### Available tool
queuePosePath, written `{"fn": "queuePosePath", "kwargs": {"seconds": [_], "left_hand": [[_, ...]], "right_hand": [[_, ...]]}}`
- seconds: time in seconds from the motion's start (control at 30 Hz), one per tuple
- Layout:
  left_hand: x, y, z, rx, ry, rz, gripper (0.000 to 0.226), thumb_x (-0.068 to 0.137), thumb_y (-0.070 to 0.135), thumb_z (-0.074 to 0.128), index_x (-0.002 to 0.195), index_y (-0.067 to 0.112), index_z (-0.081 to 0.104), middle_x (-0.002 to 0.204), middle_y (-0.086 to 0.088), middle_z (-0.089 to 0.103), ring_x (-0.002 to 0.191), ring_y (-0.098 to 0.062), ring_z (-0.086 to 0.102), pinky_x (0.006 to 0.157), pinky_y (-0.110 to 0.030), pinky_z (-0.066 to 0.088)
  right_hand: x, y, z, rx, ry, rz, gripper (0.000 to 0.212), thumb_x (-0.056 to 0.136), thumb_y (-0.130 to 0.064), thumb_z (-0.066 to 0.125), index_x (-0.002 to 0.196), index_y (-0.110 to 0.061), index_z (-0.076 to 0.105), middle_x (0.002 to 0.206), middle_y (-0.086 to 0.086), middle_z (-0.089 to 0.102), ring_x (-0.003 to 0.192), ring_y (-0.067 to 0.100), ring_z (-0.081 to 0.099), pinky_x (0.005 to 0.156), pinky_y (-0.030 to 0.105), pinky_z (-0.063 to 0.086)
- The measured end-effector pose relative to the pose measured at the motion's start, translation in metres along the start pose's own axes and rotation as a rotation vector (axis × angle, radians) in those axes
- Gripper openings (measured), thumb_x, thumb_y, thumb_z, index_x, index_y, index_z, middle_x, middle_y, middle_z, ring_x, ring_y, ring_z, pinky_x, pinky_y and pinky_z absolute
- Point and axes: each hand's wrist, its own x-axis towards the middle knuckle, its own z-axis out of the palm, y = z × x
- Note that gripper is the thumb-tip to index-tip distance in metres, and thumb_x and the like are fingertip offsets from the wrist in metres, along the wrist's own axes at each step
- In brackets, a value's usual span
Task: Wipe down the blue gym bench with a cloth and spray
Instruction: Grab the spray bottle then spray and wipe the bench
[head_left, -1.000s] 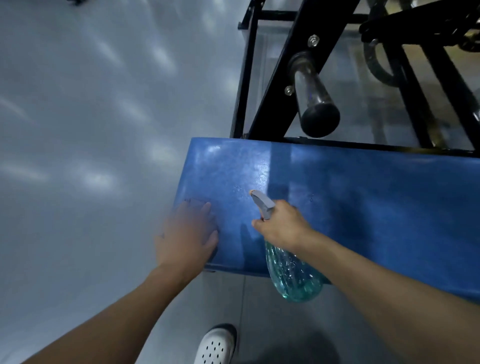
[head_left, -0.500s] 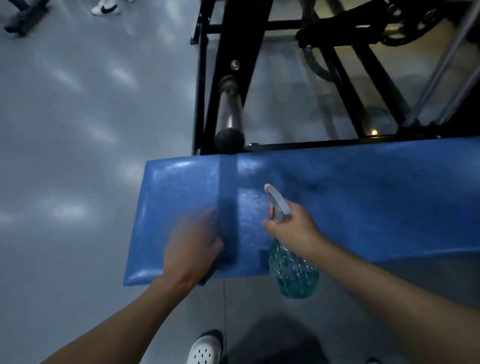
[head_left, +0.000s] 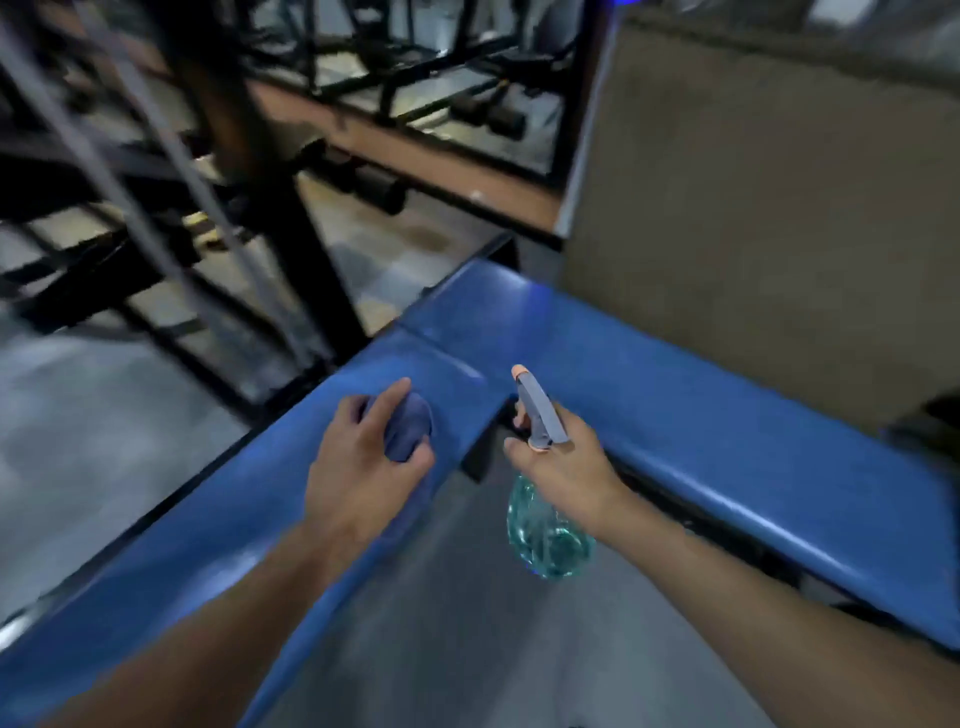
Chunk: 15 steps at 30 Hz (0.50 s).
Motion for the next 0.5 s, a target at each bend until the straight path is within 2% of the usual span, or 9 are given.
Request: {"fn": "queuePosePath", "kwargs": {"seconds": [0.1, 0.17, 0.27, 0.33, 0.43, 0.5], "left_hand": [[0.057, 0.125, 0.057, -0.001, -0.033, 0.206, 0.063, 0.078, 0.037, 0.068, 0.137, 0.043, 0.045, 0.118, 0.003, 0.050, 0.105, -0.021, 0.058, 0.089, -0.044, 0.051], [0.089, 0.206, 0.095, -0.030, -0.047, 0.328, 0.065, 0.080, 0.031, 0.072, 0.140, 0.034, 0.048, 0.117, -0.004, 0.052, 0.102, -0.026, 0.058, 0.086, -0.045, 0.051], [0.125, 0.326, 0.150, -0.110, -0.106, 0.375, 0.065, 0.079, 0.037, 0.070, 0.140, 0.043, 0.045, 0.120, 0.001, 0.048, 0.101, -0.021, 0.058, 0.086, -0.033, 0.047], [0.142, 0.400, 0.182, -0.162, -0.158, 0.419, 0.066, 0.078, 0.041, 0.069, 0.139, 0.046, 0.044, 0.120, 0.003, 0.046, 0.104, -0.019, 0.058, 0.087, -0.026, 0.042], [0.159, 0.501, 0.221, -0.229, -0.215, 0.485, 0.066, 0.076, 0.044, 0.067, 0.138, 0.045, 0.045, 0.121, 0.002, 0.048, 0.109, -0.022, 0.059, 0.095, -0.032, 0.046], [0.172, 0.558, 0.247, -0.246, -0.254, 0.531, 0.066, 0.077, 0.042, 0.068, 0.139, 0.044, 0.045, 0.120, 0.000, 0.048, 0.109, -0.023, 0.059, 0.093, -0.028, 0.044]], "right_hand": [[0.026, -0.004, -0.136, 0.043, 0.165, 0.000, 0.014, 0.085, -0.007, 0.062, 0.093, -0.007, 0.050, 0.060, -0.007, 0.035, 0.047, 0.008, 0.032, 0.048, 0.018, 0.033], [0.039, -0.010, -0.223, 0.049, 0.278, 0.003, 0.013, 0.086, -0.007, 0.062, 0.092, -0.009, 0.051, 0.060, -0.006, 0.036, 0.047, 0.008, 0.033, 0.048, 0.020, 0.034], [0.053, -0.019, -0.346, 0.029, 0.480, -0.035, 0.013, 0.084, -0.011, 0.065, 0.090, -0.010, 0.054, 0.065, -0.002, 0.044, 0.054, 0.012, 0.037, 0.055, 0.025, 0.037], [0.059, -0.027, -0.420, 0.020, 0.589, -0.054, 0.017, 0.084, -0.015, 0.065, 0.094, -0.007, 0.054, 0.068, -0.001, 0.046, 0.054, 0.012, 0.039, 0.053, 0.025, 0.039], [0.069, -0.040, -0.512, 0.029, 0.771, -0.105, 0.013, 0.084, -0.011, 0.066, 0.089, -0.006, 0.056, 0.069, 0.001, 0.049, 0.055, 0.009, 0.043, 0.049, 0.019, 0.038], [0.079, -0.048, -0.564, 0.032, 0.878, -0.137, 0.012, 0.084, -0.008, 0.066, 0.079, -0.009, 0.056, 0.066, 0.002, 0.050, 0.051, 0.007, 0.041, 0.050, 0.021, 0.038]]}}
